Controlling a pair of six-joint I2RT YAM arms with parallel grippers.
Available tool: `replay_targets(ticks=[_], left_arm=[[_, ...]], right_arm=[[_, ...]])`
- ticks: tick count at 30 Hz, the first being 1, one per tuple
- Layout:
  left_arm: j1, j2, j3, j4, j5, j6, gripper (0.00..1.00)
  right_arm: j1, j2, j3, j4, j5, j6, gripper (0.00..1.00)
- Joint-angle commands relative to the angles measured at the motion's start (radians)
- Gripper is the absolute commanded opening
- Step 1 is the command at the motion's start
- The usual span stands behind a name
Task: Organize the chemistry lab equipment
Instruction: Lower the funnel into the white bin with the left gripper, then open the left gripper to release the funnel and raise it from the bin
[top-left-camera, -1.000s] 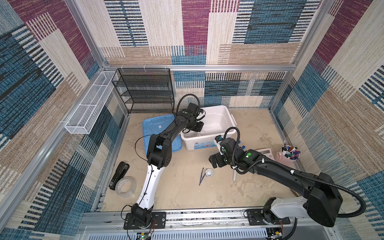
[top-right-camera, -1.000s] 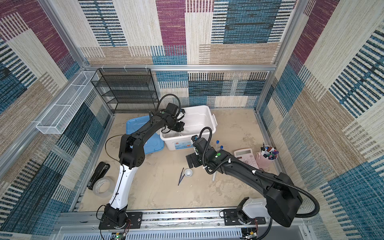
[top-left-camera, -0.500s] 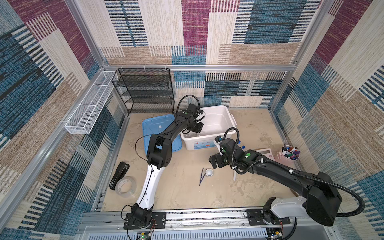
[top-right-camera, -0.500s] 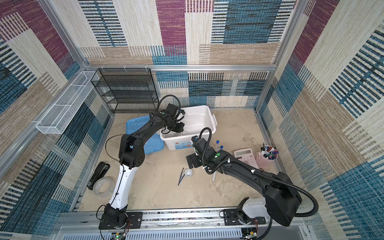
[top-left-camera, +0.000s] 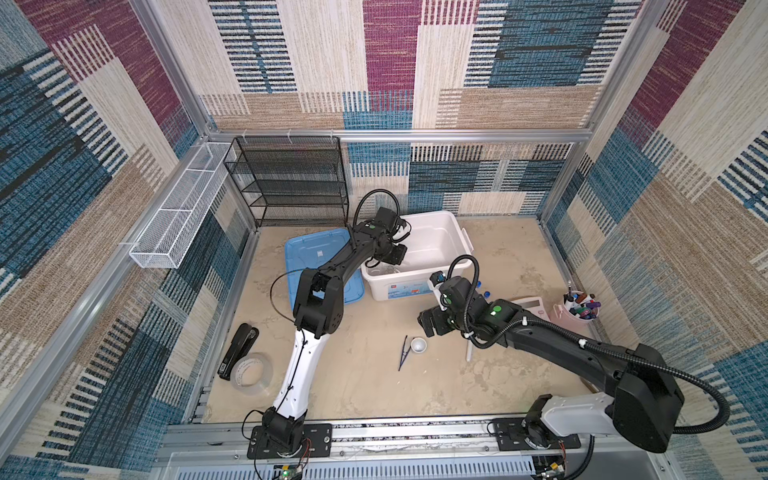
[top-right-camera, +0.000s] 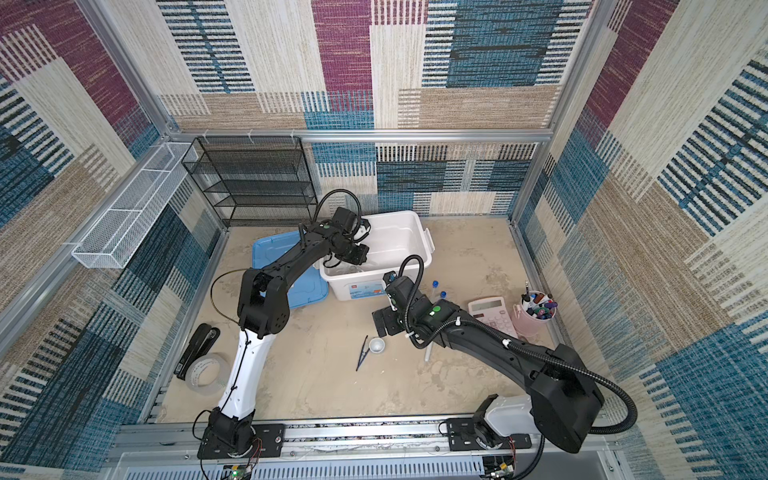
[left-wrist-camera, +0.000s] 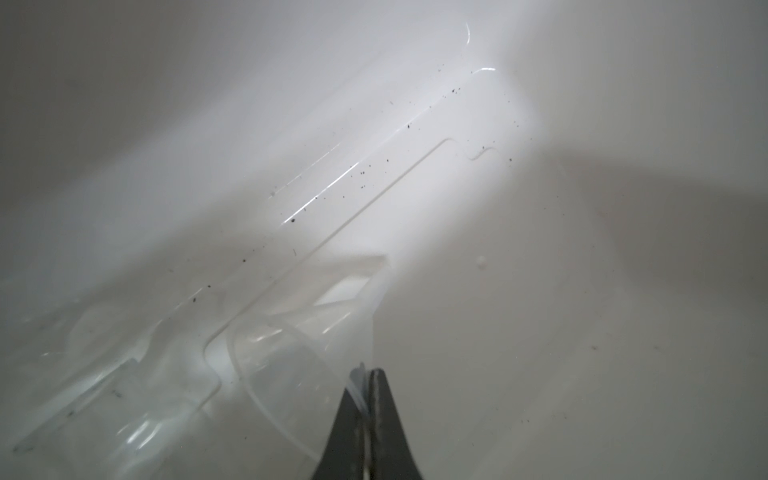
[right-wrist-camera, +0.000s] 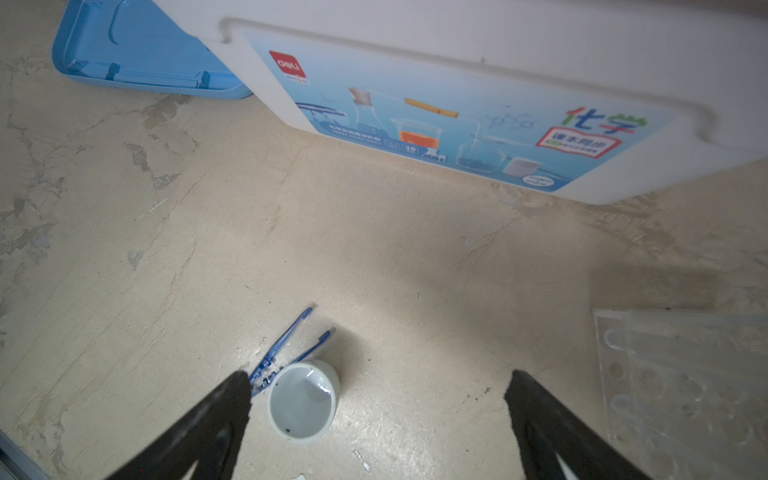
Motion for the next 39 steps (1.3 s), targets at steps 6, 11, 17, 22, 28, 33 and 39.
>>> replay_targets(ticks=[6,11,17,22,28,33,39], left_arm=[[0.0,0.017,0.025,-0.032,-0.039,-0.005,0.07],[0.0,0.01,0.034,-0.032,-0.027,-0.002,0.16],[-0.001,-0.008,0.031,-0.032,-0.037,0.004,0.31],[-0.002,-0.024,0.032,-0.03,-0.05,0.009,0.41],[-0.005,-0.058,0.032,-0.01,-0.044,0.008,0.56],[-0.005,-0.12,-0.008,0.042,-0.05,-0.004,0.7],[-0.005,-0.218,-0.077,0.119,-0.064,-0.019,0.87]], right_arm=[[0.002,-0.012,-0.006,0.001,0.004,0.019,0.98],[0.001,0.007,-0.004,-0.024,0.001,0.022,0.98],[0.001,0.003,-0.003,-0.028,-0.009,0.02,0.98],[0.001,0.017,0.012,-0.074,0.015,0.066,0.96],[0.004,0.021,-0.002,-0.104,0.027,0.186,0.86],[0.004,-0.021,-0.031,-0.127,0.058,0.286,0.79],[0.009,-0.019,-0.057,-0.19,0.086,0.386,0.71]])
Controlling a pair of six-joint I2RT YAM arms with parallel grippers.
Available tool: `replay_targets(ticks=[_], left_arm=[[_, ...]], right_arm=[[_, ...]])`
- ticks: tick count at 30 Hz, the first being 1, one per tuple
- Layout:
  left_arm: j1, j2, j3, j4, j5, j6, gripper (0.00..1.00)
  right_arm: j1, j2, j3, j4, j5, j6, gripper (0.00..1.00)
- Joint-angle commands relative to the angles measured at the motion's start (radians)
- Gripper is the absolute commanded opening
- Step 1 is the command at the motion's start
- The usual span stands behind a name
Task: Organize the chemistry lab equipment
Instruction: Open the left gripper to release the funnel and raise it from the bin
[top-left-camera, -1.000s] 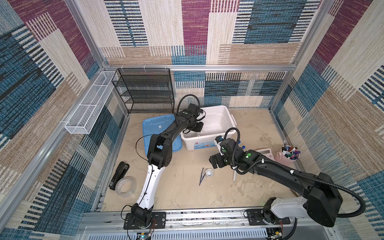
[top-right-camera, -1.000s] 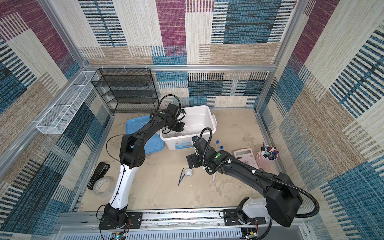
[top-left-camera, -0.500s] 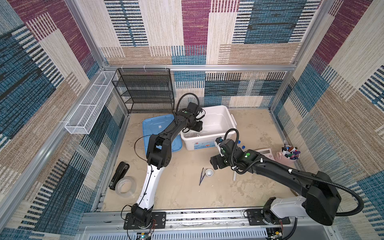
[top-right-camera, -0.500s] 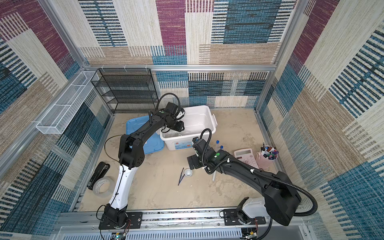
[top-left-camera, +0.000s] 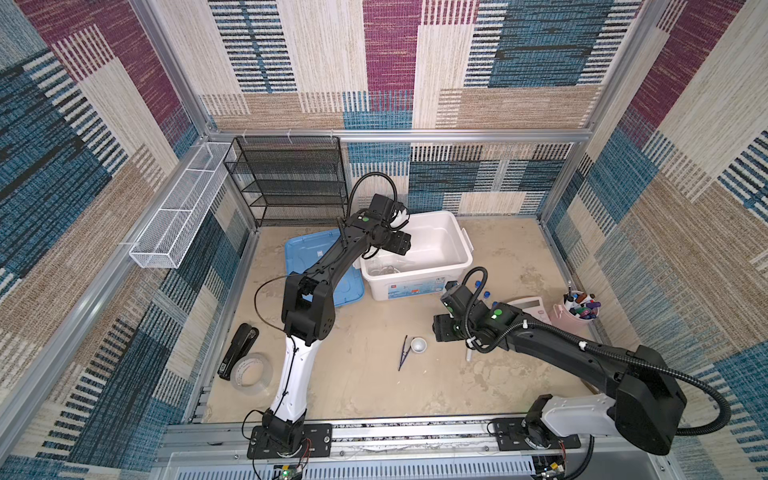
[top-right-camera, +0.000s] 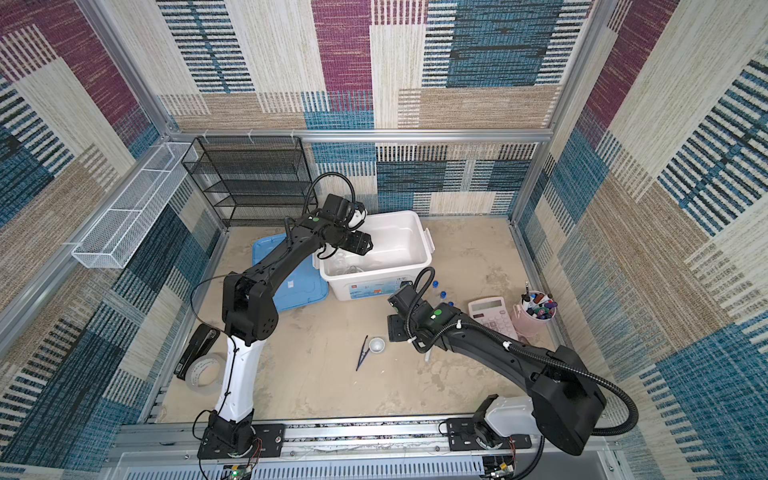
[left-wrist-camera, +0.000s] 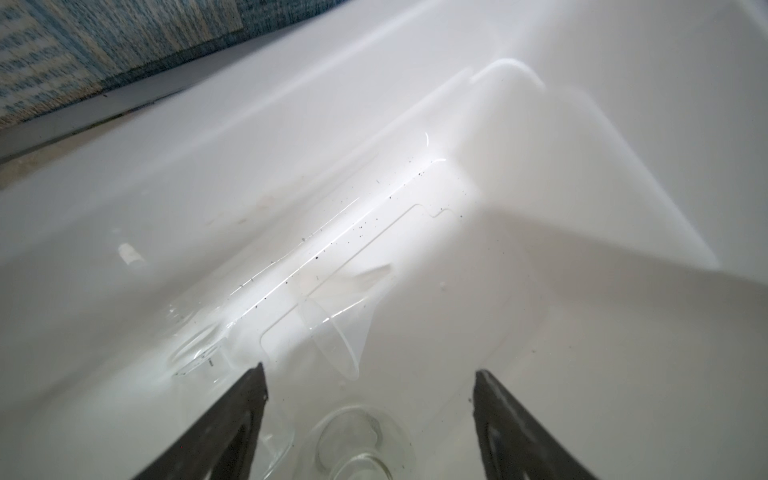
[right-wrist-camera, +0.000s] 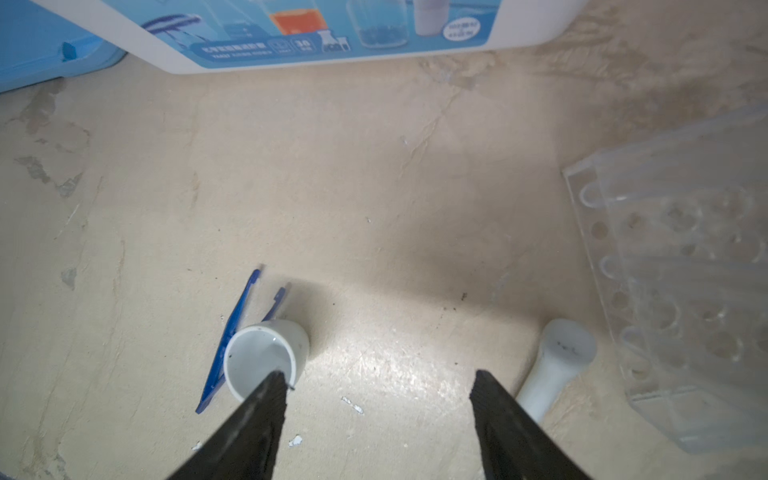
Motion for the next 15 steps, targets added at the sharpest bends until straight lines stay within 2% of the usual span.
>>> replay_targets(ticks=[1,4,15], left_arm=[[0.002,-0.055,-0.026,0.067,-0.026,-0.01,0.89],[0.001,-0.126,-0.099,0.133,-0.05,-0.013,0.99],[0.0,-0.325,-0.304,0.283,-0.077,-0.019,1.0]], right_arm=[[0.008,-0.016,-0.018,-0.037,0.031,0.102,0.71],[0.015,-0.061,-0.055,-0.018,0.029,0.157,0.69],[0.02,-0.084,-0.138,-0.011,0.043,0.252,0.65]])
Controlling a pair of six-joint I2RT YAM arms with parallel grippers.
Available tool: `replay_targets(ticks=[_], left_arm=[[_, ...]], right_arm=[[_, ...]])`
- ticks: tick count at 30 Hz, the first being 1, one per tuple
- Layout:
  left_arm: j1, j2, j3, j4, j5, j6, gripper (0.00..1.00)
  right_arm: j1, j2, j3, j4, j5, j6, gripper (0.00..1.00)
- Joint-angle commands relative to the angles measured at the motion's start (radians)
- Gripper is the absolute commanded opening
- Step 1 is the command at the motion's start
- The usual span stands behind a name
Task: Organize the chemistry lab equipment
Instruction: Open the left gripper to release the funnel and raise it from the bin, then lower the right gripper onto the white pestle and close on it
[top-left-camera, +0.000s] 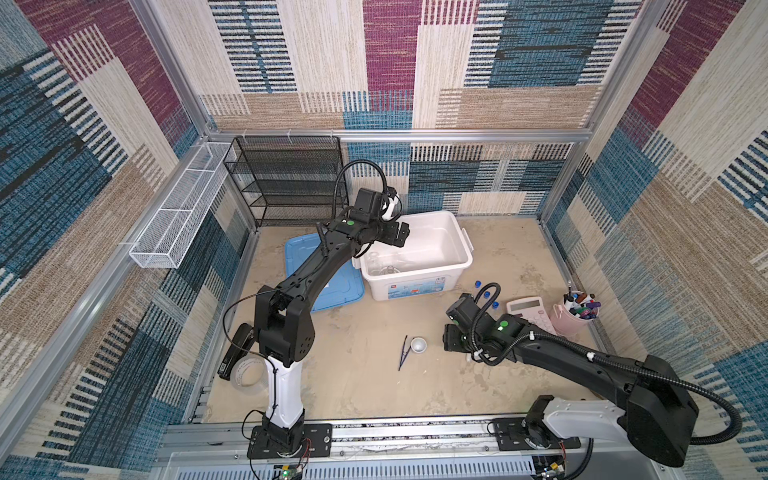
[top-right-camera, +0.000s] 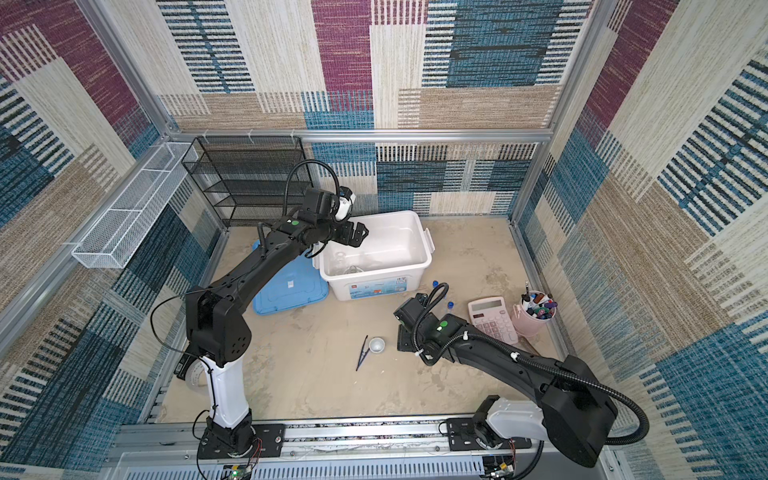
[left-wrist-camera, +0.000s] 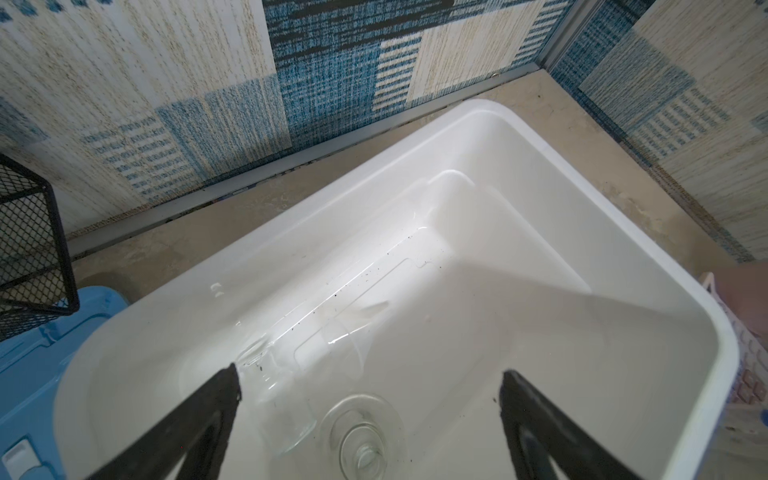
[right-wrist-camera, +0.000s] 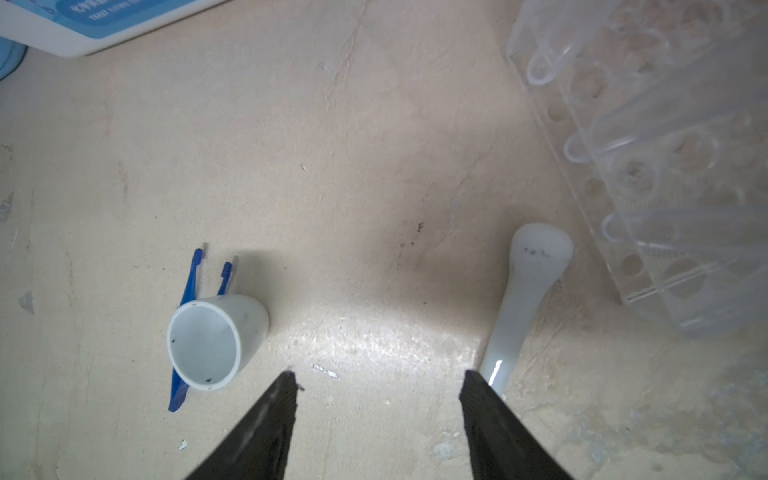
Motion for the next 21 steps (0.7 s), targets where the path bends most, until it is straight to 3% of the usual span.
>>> replay_targets(ticks=[1,7,21], left_arm=[[0.0,-0.059,-0.06,0.081,-0.029,-0.008,1.0],[-0.001,-0.183,-0.251,0.17,-0.061,-0.022,1.0],[-0.003,-0.319,-0.428,0.187,-0.059,-0.064,1.0]], right_arm=[[0.001,-0.016,-0.033,0.008,0.027,0.064,0.65],[0.001,-0.041,-0.091,0.007,0.033,0.115,0.64],[-0.042,-0.035,-0.127,0.027,0.049,0.134,0.65]])
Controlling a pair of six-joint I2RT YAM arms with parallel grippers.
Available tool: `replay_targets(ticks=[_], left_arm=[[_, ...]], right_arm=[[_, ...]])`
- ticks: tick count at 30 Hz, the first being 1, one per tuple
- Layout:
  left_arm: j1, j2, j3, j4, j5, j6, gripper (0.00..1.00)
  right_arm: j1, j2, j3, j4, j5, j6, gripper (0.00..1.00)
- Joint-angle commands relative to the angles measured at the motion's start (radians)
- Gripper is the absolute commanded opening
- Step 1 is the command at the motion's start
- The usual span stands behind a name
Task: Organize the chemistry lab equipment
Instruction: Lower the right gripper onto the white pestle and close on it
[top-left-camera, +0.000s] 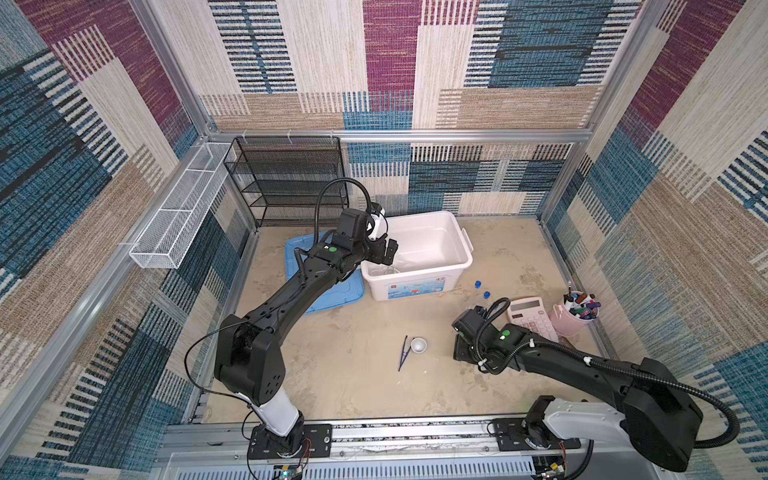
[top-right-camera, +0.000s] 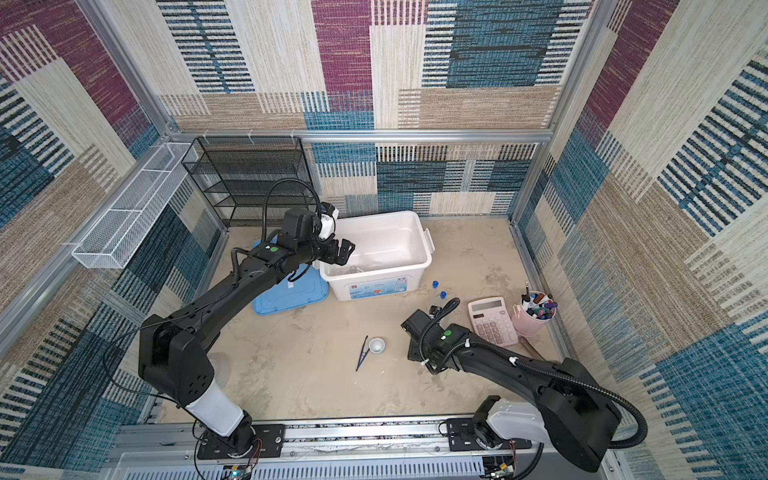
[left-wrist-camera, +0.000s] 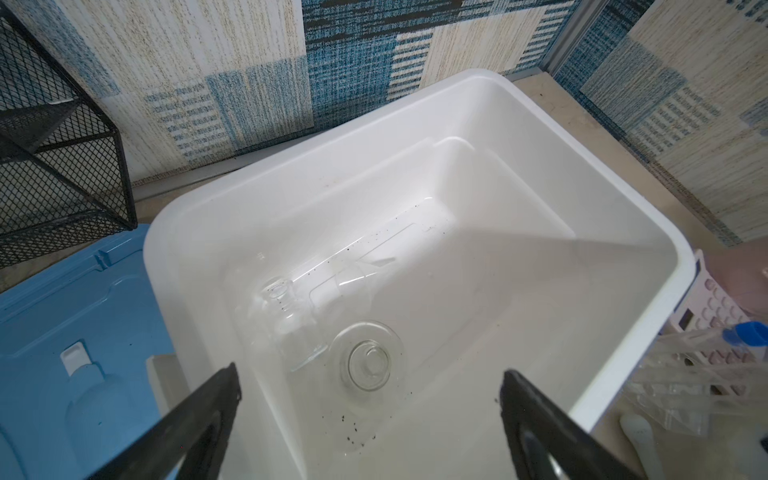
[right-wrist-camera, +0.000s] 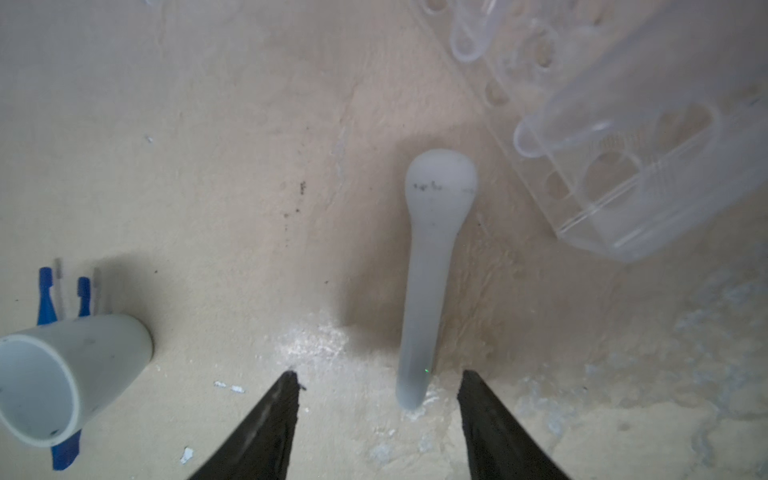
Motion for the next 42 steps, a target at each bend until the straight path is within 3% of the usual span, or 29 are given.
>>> replay_targets(ticks=[1,21,42], left_arm=[[-0.001,-0.028,-0.026,0.033,-0.007,-0.034,1.0],[-0.004,-0.157,-0.176,0.023,-0.029,-0.075,1.0],[-0.004,-0.211,-0.246,0.023,-0.034,-0.105,1.0]], right_arm=[[-0.016,-0.013,-0.005,0.034,0.016,0.013,0.65],[-0.086,0.084,-0.015,0.187,-0.061,-0.116,0.6],[-0.088,0.18,0.016,0.251,-0.093,-0.199,0.41]])
